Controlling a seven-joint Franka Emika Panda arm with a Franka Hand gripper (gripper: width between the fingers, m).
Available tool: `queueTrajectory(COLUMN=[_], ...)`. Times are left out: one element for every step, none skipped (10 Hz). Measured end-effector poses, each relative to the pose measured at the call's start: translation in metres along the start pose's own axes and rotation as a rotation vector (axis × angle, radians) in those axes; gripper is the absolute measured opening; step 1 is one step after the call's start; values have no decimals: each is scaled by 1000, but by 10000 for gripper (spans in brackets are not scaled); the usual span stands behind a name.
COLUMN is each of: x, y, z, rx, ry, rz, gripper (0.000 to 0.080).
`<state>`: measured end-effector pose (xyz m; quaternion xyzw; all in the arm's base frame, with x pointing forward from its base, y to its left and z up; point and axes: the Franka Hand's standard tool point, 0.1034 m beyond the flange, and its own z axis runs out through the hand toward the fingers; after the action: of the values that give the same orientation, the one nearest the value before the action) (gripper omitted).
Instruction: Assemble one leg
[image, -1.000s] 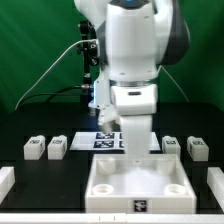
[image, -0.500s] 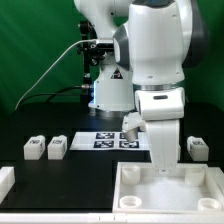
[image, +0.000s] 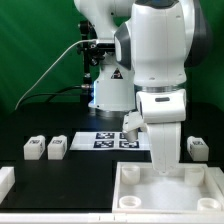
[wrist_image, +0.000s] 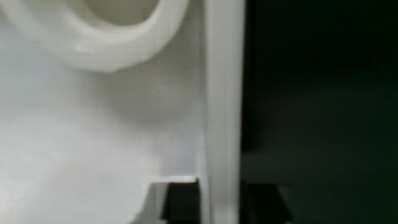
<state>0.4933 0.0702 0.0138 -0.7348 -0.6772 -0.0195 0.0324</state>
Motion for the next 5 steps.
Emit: queueTrajectory(x=[0, 0, 0, 0, -1], y=[0, 0, 0, 0, 0], z=[0, 0, 0, 0, 0], rx=[0, 0, 0, 0, 0], ry=[0, 0, 0, 0, 0], rz=[0, 1, 1, 1, 1], gripper=[227, 410, 544, 627, 627])
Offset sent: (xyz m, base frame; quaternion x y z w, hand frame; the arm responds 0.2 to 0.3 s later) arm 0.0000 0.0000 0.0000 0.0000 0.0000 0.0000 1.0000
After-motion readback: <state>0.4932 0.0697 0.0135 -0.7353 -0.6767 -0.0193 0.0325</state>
